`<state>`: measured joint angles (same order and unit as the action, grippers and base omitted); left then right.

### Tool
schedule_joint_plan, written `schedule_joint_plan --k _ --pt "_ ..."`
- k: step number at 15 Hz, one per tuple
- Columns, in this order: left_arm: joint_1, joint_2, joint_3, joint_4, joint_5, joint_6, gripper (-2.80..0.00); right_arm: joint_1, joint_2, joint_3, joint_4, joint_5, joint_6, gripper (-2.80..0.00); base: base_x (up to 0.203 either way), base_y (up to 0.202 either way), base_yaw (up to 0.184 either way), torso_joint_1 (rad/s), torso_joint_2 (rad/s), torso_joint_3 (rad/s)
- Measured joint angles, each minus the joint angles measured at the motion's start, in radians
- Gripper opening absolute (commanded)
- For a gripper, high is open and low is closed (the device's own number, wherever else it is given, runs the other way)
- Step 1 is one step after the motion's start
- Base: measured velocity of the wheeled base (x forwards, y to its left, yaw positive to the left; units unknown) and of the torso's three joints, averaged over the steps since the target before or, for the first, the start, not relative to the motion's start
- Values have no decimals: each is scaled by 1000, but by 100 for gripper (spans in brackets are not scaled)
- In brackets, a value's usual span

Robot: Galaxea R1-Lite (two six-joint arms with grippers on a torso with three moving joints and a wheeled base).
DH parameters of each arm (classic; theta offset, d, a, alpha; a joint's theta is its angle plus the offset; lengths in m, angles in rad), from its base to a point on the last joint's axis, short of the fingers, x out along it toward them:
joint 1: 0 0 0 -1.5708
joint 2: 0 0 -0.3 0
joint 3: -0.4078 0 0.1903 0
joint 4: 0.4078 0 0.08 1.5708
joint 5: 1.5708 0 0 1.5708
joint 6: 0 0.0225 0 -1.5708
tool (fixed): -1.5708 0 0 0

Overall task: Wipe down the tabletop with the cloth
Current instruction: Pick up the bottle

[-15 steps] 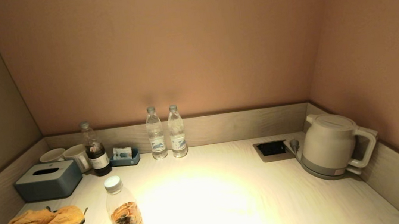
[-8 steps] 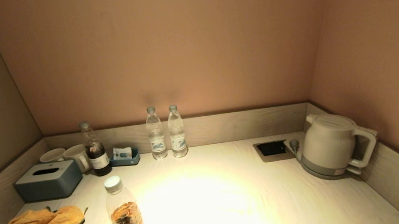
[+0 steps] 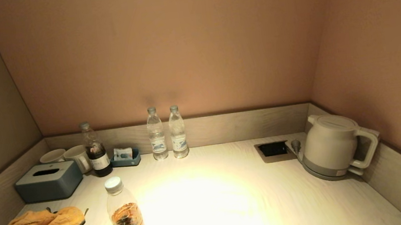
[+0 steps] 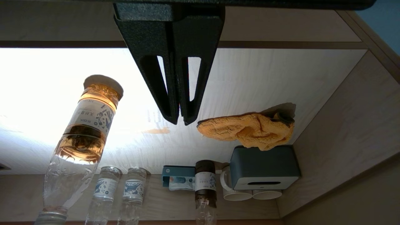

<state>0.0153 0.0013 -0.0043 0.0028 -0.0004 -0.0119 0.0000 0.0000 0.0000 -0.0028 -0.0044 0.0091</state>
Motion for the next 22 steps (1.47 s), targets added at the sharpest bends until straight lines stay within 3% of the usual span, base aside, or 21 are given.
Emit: schedule_joint_plan --k 5,9,13,17,22 --pt "0 0 1 -1 2 0 -280 0 0 0 0 0 0 -280 0 0 0 0 0 0" --pt "0 0 -8 3 -2 58 -280 0 0 0 0 0 0 -280 0 0 0 0 0 0" --pt "0 20 -137 60 -58 56 -280 0 0 0 0 0 0 -280 0 0 0 0 0 0" --pt "0 172 -254 87 -84 -48 -280 0 0 0 0 0 0 -280 0 0 0 0 0 0" --pt "1 541 -410 88 -69 -219 -280 0 0 0 0 0 0 -280 0 0 0 0 0 0"
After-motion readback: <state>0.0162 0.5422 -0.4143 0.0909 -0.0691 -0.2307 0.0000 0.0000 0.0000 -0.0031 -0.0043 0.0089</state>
